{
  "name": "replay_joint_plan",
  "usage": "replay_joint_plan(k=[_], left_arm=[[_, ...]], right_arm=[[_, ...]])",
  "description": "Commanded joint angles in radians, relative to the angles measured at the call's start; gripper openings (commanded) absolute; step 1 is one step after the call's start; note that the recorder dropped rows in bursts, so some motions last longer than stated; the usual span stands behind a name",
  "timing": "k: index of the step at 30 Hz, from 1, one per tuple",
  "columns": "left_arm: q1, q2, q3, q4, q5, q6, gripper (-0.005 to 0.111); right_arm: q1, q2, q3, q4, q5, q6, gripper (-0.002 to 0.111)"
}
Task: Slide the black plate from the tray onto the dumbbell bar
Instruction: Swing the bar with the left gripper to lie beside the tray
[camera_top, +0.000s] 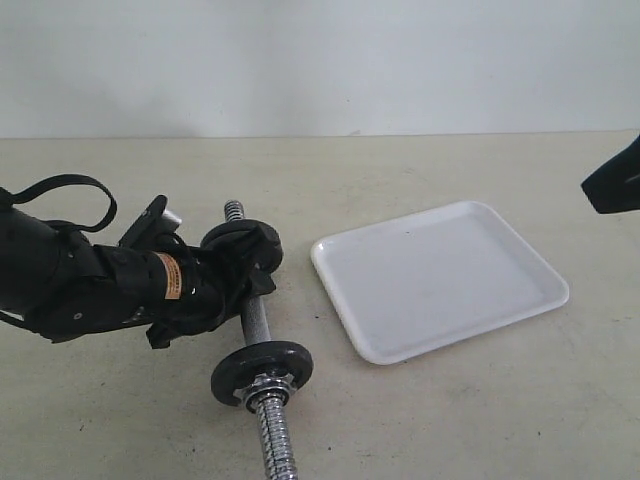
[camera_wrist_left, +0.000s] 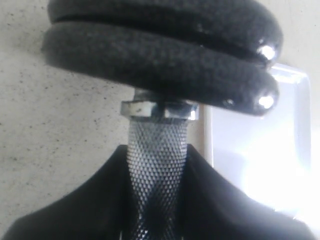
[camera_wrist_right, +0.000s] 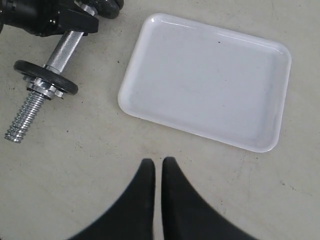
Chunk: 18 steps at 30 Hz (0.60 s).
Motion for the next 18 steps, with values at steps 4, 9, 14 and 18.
replay_joint_plan(k=[4,9,14,18], left_arm=[[-0.009,-0.018,-0.016,0.028,-0.129,0.029,0.027],[-0.009,-0.018,-0.017,0.011,-0.129,0.029,0.071],[-0.009,-0.018,-0.017,0.011,-0.119,0.029,0.075],[-0.009,-0.018,-0.017,0.011,-0.119,0.027,0.075]], right_arm=[[0.0,-0.009,0.002,0.005,-0.014,-0.003,0.0],[0.0,-0.009,0.002,0.007,-0.014,-0.003,0.0],[0.0,-0.009,0.002,0.009,-0.014,-0.003,0.0],[0.0,-0.009,0.002,0.009,-0.014,0.0,0.0]])
